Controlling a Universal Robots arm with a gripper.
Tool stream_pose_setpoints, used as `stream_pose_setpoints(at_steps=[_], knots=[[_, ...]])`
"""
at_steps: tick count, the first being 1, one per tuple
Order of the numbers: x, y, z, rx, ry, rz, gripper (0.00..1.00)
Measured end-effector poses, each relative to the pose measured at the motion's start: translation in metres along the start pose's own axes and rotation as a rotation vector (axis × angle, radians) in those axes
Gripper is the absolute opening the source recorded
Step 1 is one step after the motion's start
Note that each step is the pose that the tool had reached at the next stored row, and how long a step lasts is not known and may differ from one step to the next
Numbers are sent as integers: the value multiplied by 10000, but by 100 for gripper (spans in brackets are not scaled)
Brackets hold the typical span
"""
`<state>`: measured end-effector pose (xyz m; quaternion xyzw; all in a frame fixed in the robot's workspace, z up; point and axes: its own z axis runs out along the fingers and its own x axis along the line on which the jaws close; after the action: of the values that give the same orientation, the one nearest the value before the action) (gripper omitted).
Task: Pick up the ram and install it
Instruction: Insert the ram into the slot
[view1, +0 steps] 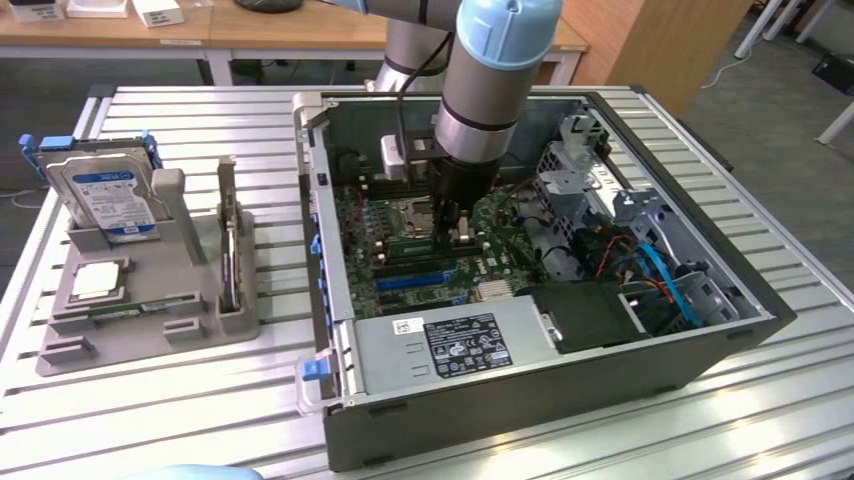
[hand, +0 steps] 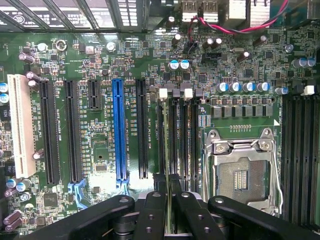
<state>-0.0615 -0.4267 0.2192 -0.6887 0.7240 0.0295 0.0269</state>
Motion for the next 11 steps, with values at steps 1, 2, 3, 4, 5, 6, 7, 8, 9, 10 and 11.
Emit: stream_pose_setpoints(at_steps=[1,2,3,4,5,6,7,8,9,10,11], knots=[[0,0,1,1,0,0,13],[0,0,2,0,1,0,13],[0,0,4,1,1,0,13],[0,0,5,0,2,0,13],[1,0,8,1,3,0,13],[1,0,12,0,5,0,13],[1,0,14,0,5,0,13],[1,0,15,0,5,0,13],[1,0,17,0,6,0,13],[2,0,19,1,5,0,13],[2,0,21,1,6,0,13]])
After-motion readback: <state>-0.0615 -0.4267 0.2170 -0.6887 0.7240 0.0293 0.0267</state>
